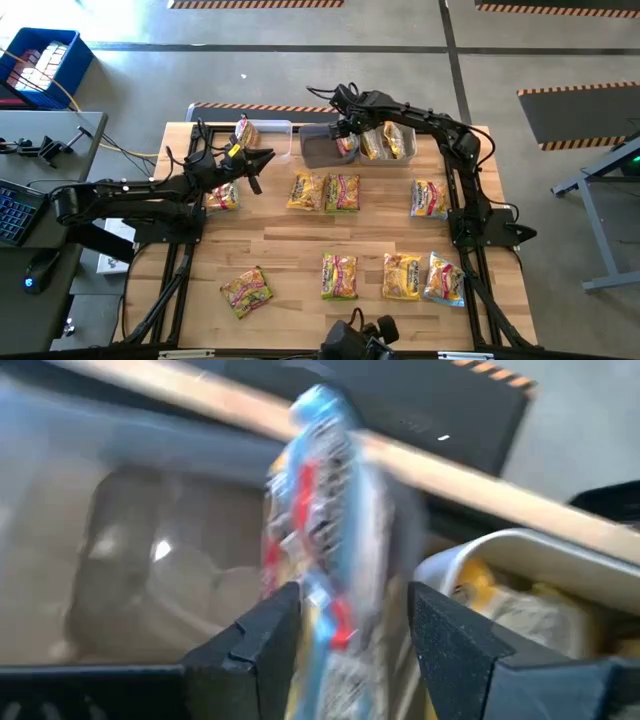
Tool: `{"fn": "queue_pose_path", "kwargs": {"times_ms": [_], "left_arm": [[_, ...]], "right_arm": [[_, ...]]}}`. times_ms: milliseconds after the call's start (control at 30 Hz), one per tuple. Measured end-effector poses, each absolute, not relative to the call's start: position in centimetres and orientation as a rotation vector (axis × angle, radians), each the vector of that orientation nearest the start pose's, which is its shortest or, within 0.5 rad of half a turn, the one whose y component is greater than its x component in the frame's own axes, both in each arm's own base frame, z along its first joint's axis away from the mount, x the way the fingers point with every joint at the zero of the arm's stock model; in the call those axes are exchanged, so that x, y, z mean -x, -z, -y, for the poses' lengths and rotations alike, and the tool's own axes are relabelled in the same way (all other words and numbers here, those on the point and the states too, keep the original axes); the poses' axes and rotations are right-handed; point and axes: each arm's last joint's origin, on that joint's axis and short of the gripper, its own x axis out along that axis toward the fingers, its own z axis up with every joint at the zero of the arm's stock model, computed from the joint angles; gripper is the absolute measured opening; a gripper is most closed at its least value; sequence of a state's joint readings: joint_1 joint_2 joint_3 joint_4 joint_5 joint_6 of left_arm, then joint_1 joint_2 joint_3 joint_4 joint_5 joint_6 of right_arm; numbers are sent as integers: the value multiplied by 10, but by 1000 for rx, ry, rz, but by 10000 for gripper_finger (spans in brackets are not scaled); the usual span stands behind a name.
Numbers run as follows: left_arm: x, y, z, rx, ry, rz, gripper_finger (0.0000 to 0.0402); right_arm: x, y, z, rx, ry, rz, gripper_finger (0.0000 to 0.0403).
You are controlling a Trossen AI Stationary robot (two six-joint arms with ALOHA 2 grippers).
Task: Sort Maruchan noodles
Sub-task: Put the bottom left blue noodle pack into the black bin, then adjust the yellow noodles
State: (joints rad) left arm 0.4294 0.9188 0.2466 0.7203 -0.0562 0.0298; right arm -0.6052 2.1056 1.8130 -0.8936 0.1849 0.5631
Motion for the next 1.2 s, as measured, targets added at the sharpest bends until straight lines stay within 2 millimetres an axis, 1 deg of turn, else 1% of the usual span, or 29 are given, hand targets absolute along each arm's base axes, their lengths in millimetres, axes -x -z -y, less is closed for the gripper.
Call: {"fn": "queue_pose_path", "kwargs": {"times_ms": [100, 233, 400, 500, 600, 700, 800, 900, 1100, 1200], "left_arm": [[-168, -212, -79, -38, -486, 39, 46], [-168, -211, -79, -36, -486, 30, 46], [-168, -211, -79, -36, -485, 31, 46], [-168, -211, -79, -36, -486, 30, 46], [-168, -211, -79, -35, -486, 25, 46], [-168, -211, -79, -35, -486, 21, 46], [-168, -210, -79, -35, -485, 21, 46], [-168, -210, -79, -35, -485, 21, 46], [-168, -210, -79, -34, -485, 21, 46], [-168, -210, -79, -32, -485, 21, 46]], "right_arm": [[-358, -235, 254, -707, 955, -987, 156], [-350, -258, 252, -641, 924, -959, 136], [-331, -293, 241, -576, 916, -949, 103], [-318, -304, 232, -563, 944, -1012, 79], [-308, -298, 226, -579, 944, -1109, 55], [-305, -281, 224, -590, 951, -1171, 38], [-304, -263, 222, -609, 964, -1183, 41], [-305, -252, 223, -624, 977, -1159, 67], [-306, -234, 224, -643, 1013, -1114, 148], [-304, -224, 223, -650, 1044, -1120, 175]]}}
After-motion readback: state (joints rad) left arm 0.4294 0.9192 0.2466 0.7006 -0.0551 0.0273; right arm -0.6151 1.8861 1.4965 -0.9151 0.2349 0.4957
